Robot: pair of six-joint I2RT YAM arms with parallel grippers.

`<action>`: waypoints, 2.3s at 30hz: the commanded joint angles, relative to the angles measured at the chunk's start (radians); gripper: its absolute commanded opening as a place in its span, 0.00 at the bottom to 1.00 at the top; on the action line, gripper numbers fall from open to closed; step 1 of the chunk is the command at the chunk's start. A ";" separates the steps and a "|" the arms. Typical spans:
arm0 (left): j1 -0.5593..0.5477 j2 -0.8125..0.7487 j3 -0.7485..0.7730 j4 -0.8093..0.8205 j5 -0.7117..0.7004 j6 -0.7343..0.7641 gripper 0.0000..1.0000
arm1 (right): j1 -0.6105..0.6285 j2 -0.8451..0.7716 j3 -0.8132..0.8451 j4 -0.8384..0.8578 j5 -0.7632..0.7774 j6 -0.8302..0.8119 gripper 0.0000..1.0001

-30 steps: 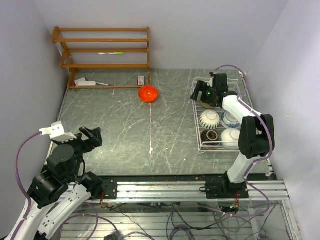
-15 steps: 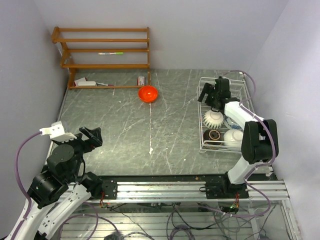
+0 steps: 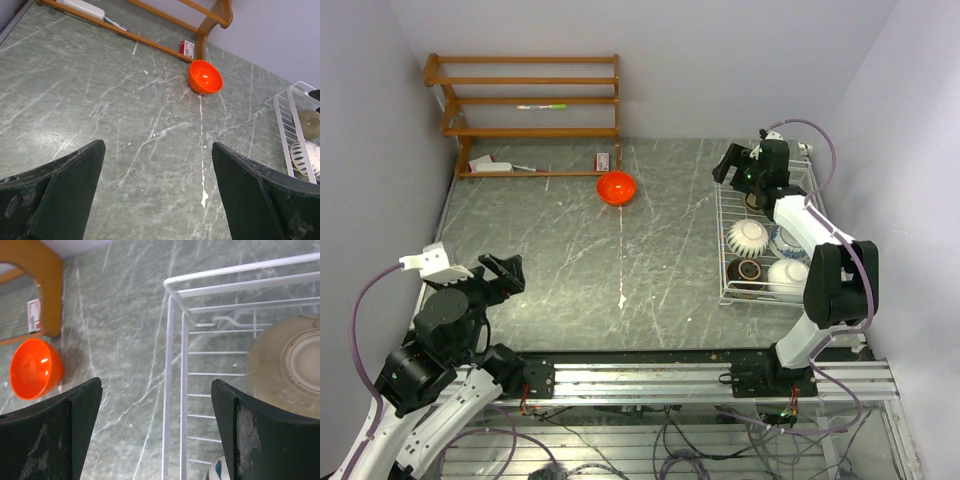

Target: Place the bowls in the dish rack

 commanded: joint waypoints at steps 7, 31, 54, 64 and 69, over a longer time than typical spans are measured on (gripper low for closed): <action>-0.008 0.014 0.015 0.015 -0.009 0.001 0.99 | -0.038 0.138 0.116 -0.033 0.084 0.024 0.91; -0.008 0.008 0.014 0.016 -0.008 0.002 0.99 | -0.152 0.060 -0.028 -0.032 0.381 0.076 0.93; -0.009 0.017 0.016 0.012 -0.014 -0.005 0.99 | 0.321 0.310 0.447 -0.081 -0.124 -0.342 0.91; -0.010 0.007 0.016 0.007 -0.026 -0.011 0.99 | 0.475 0.631 0.761 -0.206 -0.159 -0.502 0.89; -0.010 0.014 0.015 0.008 -0.020 -0.007 0.99 | 0.518 0.671 0.761 -0.206 -0.142 -0.537 0.88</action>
